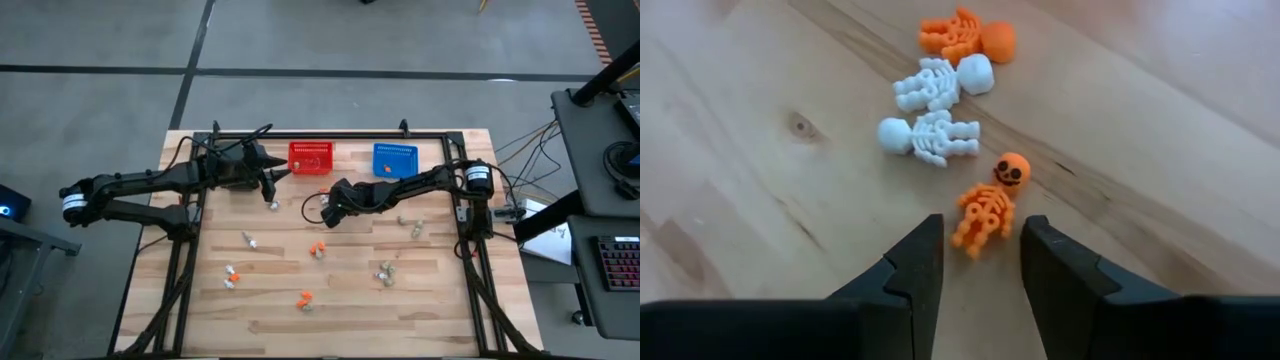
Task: Sort Halloween decoration
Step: Put the orange skeleton toy into the blue bin
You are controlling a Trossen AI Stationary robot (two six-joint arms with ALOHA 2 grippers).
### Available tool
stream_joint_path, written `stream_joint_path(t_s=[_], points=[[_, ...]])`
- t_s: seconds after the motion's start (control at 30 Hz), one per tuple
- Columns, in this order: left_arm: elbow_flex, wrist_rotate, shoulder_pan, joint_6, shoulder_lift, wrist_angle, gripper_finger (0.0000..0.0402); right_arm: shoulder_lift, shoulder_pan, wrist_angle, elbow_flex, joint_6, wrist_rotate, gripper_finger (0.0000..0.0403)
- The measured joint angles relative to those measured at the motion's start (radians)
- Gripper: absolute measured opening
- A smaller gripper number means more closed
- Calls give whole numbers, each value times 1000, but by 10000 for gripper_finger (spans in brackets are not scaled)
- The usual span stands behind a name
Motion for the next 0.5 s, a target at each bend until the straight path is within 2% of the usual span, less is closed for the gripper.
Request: stream_joint_path(t_s=[0.2, 0.5], points=[[0, 0, 0, 0, 0, 7, 136, -1, 0, 48, -31, -34, 1, 104], [0, 0, 0, 0, 0, 7, 136, 0, -1, 40, -17, -78, -9, 27]])
